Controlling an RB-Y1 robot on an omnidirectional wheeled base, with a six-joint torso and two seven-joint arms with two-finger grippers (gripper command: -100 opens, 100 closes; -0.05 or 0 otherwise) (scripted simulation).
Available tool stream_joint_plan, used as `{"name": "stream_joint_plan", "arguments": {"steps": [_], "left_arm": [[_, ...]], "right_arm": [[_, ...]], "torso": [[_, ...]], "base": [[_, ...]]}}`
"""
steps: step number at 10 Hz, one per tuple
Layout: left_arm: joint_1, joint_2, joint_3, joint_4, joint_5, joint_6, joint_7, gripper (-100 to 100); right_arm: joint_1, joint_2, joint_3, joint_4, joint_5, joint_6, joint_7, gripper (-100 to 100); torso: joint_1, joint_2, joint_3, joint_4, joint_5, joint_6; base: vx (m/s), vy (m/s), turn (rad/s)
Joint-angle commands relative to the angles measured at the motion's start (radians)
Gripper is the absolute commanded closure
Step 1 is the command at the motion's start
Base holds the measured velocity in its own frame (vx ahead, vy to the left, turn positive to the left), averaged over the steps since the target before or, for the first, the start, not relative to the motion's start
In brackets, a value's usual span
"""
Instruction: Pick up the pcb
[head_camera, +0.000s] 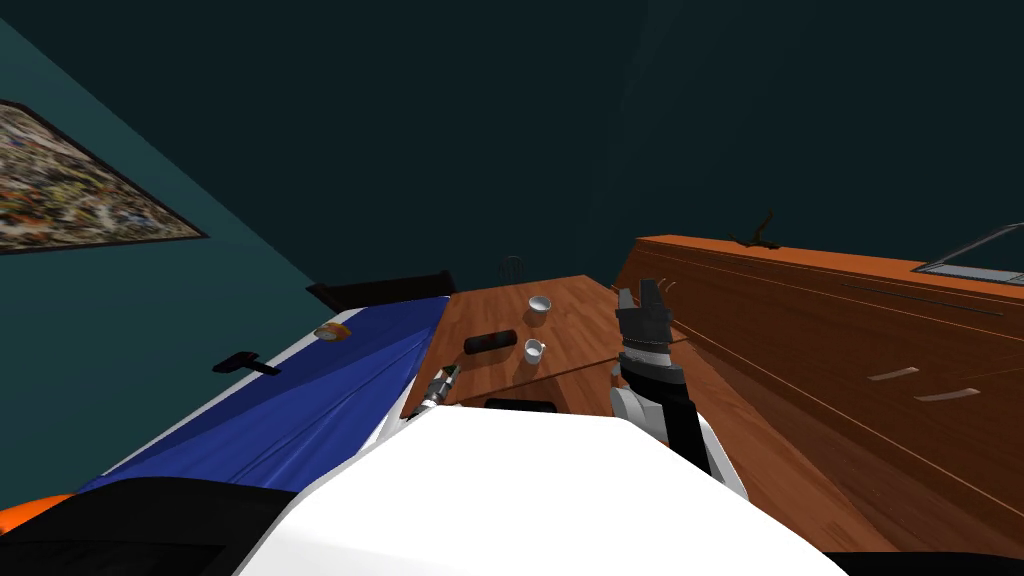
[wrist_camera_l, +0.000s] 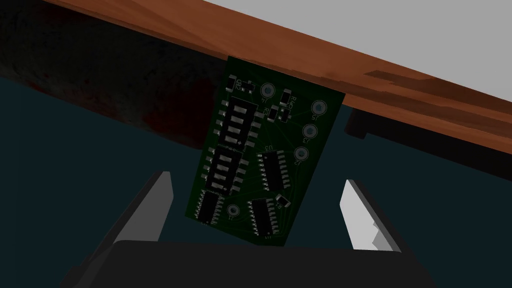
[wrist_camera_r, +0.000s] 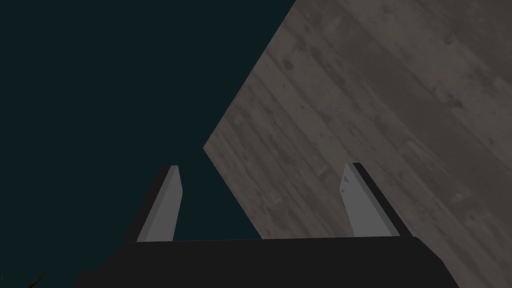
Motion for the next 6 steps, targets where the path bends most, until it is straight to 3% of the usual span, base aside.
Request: {"name": "stream_joint_plan", "arguments": {"steps": [1,2,6], "left_arm": [[0.000,0.000,0.000,0.000,0.000,0.000,0.000,-100],[0.000,0.000,0.000,0.000,-0.002,-0.002,0.001,100],[-0.001,-0.001,-0.001,-0.001,-0.003,-0.003,0.000,100]], "right_arm": [[0.000,0.000,0.000,0.000,0.000,0.000,0.000,0],[0.000,0.000,0.000,0.000,0.000,0.000,0.000,0],[0.000,0.000,0.000,0.000,0.000,0.000,0.000,0]], "torso": [[0.000,0.000,0.000,0.000,0.000,0.000],[0.000,0.004,0.002,0.001,0.000,0.000],[0.003,0.007,0.004,0.001,0.001,-0.001]], "base": [[0.035,-0.006,-0.003],[0.009,-0.002,-0.003],[0.000,0.000,0.000]]}}
